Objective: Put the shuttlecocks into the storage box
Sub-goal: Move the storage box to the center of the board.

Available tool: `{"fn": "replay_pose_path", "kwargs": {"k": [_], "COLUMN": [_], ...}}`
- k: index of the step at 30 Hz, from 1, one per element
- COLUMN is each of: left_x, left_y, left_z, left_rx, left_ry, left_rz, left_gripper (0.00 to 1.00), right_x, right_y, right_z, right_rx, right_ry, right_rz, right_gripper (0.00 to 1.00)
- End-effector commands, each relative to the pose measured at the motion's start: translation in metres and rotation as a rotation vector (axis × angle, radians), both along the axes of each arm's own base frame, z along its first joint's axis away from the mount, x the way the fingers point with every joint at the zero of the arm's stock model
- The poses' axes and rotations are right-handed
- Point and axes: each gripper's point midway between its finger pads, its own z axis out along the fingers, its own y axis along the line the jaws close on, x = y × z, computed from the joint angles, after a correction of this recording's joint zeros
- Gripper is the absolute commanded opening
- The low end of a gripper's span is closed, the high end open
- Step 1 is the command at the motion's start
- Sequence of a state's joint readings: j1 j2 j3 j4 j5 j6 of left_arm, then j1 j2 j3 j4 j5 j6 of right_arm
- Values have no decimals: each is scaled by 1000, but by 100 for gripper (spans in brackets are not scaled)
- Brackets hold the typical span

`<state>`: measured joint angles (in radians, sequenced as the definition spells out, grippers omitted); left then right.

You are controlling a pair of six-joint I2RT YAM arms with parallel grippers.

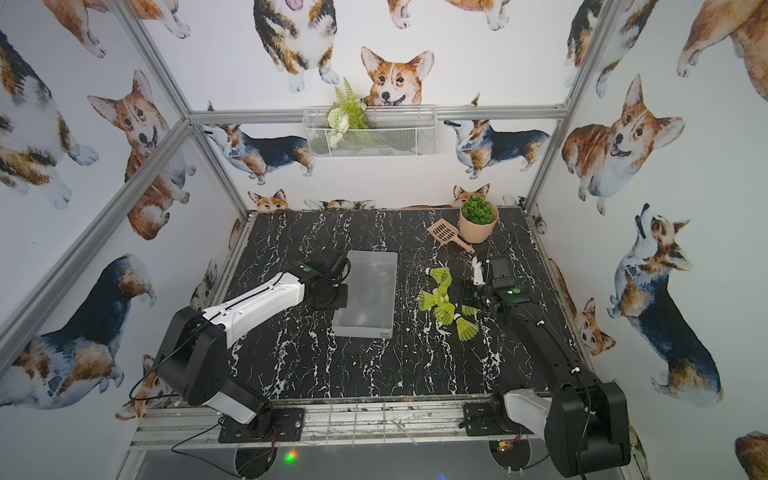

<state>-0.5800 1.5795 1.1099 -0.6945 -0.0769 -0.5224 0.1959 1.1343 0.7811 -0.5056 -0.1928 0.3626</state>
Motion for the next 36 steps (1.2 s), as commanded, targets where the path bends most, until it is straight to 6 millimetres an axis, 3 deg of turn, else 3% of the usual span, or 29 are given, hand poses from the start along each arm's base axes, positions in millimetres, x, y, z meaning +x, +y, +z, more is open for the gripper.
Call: {"fn": "replay_pose_path", "kwargs": {"k": [1,5,9,18,25,36], "left_x": [7,9,11,9,7,6], "left_y": [-4,5,10,14,14,12], "left_z": [7,20,38,57,63,70], "left_rx": [-26,-10,-12,-60,-74,-88], "left_ry": [-52,-104,-170,-222,-233,-250], "left_rz": [26,39,31,10,4,-17], "left_gripper": [20,38,48,49,49,49], "right_x": [-5,-5,-4,5,15,22], "right_y": [5,15,26,38,24,19], "right_z": [-4,-7,-10,-21,-30,-42], "right_rx": [19,59,103,146,73,-3], "right_ry": [25,37,58,108,134,166], "right_rz": [23,69,110,135,49,5], "right_gripper": [98,96,90,67,41,25]}}
